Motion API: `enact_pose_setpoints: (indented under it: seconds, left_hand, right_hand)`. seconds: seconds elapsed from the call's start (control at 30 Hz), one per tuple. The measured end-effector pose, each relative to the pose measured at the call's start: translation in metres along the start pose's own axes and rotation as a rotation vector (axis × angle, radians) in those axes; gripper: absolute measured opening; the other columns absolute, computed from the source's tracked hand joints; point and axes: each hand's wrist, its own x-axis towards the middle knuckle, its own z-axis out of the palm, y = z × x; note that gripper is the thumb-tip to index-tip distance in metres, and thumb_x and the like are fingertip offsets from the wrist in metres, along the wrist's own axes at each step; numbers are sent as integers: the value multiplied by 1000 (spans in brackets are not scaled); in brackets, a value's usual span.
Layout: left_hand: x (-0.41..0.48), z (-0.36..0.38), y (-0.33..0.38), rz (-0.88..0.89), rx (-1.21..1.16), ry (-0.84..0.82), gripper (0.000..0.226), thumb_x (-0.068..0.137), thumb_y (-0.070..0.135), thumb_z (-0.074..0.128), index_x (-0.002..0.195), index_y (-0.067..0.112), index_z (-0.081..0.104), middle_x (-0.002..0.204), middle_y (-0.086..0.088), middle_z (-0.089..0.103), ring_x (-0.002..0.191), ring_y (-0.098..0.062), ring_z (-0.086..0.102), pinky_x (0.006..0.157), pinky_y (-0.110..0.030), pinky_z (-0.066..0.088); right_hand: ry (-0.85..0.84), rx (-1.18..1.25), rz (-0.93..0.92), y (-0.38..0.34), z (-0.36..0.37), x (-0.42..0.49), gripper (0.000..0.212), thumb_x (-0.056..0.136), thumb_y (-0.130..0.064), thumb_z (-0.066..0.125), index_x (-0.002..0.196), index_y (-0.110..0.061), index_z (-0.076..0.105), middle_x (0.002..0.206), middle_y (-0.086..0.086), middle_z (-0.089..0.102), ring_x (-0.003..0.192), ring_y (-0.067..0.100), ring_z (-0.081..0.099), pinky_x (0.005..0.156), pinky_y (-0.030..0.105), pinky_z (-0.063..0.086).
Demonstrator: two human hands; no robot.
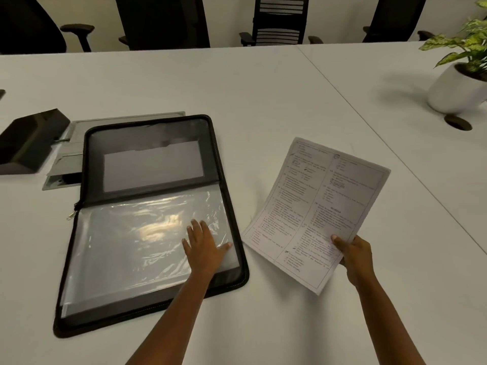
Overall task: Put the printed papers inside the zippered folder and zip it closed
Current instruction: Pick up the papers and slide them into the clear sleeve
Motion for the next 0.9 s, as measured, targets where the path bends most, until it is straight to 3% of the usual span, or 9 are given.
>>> enact_pose_setpoints:
  seconds: [0.13,0.2,0.27,0.33,0.47,0.6,0.77,0.83,0.9]
  left_hand:
    - [-1,0,1,9,39,64,71,96,41,41,148,10,4,158,-14,-1,146,-31,2,118,-46,11]
    - [0,-1,0,54,66,133,64,97,31,42,148,13,7,156,-14,13,143,-32,16,116,-43,23]
    - [2,-4,-2,140,82,218,64,96,20,45,148,18,8,149,-13,30,132,-28,40,105,-35,43]
    - [5,-8,-4,252,137,250,66,94,12,46,148,25,9,148,-11,33,121,-21,51,93,-28,50]
    - [11,-17,-6,398,294,224,57,96,14,45,145,30,21,154,-13,22,124,-23,48,96,-29,47]
    - [16,-26,-6,447,412,217,35,97,22,39,132,17,45,156,-14,15,138,-30,29,107,-36,36]
    - [9,-33,-2,527,423,208,40,97,33,36,128,12,50,156,-14,15,143,-31,19,115,-39,24]
    - [2,-40,1,625,400,237,36,92,32,50,120,12,59,151,-16,31,137,-34,34,111,-41,33]
    - [-6,-49,6,742,391,284,24,72,30,75,90,15,74,128,-14,60,112,-31,62,90,-39,53]
  right_hand:
    - [22,26,-10,-4,5,-1,29,89,-1,51,118,-1,50,106,15,58,93,38,57,83,54,49]
    - [22,31,-13,-7,9,-1,27,89,-1,52,116,-3,50,105,14,58,92,38,57,82,53,49]
    - [18,35,-15,-10,12,-1,27,89,-1,52,116,-4,50,104,14,57,91,37,57,80,51,49]
    - [17,39,-16,-14,16,0,30,89,-1,52,118,-3,49,104,13,57,90,36,57,81,51,49]
    - [29,73,-4,-20,19,2,34,89,-1,53,122,-2,46,105,13,57,91,35,57,77,47,49]
    - [8,76,9,-25,25,5,33,88,-1,53,121,-1,48,105,15,58,92,35,58,76,46,50]
    - [-77,22,3,-29,49,5,26,88,1,52,114,0,53,107,19,60,91,36,59,77,48,51]
    - [-89,23,14,-31,62,9,28,88,1,52,116,1,52,109,20,60,91,35,59,77,47,51]
    - [-81,44,37,-34,76,14,31,88,1,53,119,0,51,113,20,60,91,33,59,77,47,52]
